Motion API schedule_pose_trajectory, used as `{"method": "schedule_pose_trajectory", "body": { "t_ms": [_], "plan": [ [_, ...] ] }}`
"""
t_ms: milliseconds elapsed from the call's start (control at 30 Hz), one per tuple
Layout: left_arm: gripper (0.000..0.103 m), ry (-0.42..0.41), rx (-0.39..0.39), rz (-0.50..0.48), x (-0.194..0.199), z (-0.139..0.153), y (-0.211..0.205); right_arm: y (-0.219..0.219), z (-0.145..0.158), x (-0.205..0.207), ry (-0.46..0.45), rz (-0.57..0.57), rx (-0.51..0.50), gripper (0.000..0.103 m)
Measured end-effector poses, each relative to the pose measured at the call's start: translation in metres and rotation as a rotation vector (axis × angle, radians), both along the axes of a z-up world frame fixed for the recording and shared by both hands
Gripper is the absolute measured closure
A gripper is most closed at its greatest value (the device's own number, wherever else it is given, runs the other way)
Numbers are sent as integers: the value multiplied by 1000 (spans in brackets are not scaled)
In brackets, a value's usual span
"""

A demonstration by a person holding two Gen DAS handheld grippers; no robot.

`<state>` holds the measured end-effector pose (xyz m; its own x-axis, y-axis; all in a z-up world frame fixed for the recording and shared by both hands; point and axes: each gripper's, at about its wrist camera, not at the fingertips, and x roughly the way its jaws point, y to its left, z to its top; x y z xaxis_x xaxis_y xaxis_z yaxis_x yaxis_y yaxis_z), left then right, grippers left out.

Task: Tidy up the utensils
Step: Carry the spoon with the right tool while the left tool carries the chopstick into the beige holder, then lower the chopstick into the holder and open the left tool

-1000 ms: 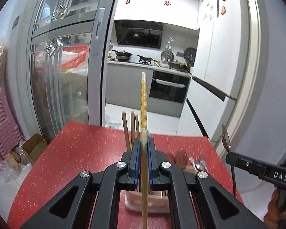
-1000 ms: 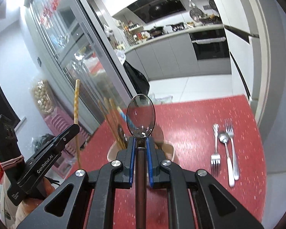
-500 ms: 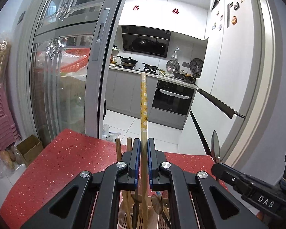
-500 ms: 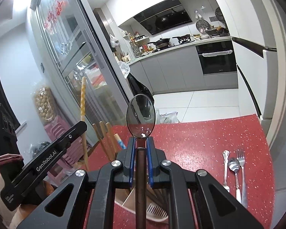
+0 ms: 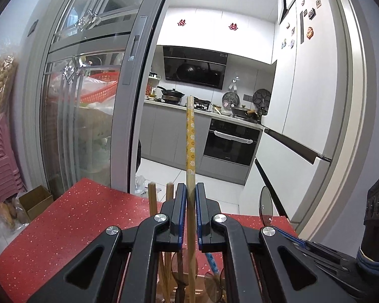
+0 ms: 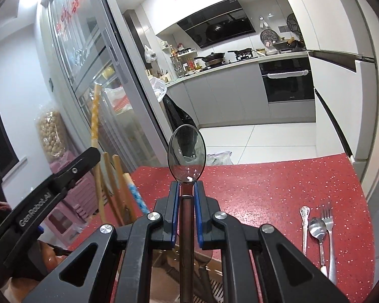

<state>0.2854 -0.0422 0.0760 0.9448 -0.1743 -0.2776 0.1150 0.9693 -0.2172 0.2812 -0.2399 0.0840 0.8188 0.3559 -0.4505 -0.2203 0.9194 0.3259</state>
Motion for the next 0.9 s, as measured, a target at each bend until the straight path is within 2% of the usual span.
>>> {"method": "schedule_pose_trajectory", "body": {
  "t_ms": [133,233,700,900],
  "plan": [
    [72,3,-8,7,-6,-12,2,0,-11,0,-5,-10,-4,91],
    [72,10,22,12,-10,-18,-1,-1,-16,-3,-12,-11,-20,91],
    [72,66,86,19,-22,-33,-1,-1,-12,-28,-31,1,-77,91],
    [72,62,102,29,-28,-33,2,-2,-12,-36,-27,5,-99,91]
  ]
}}
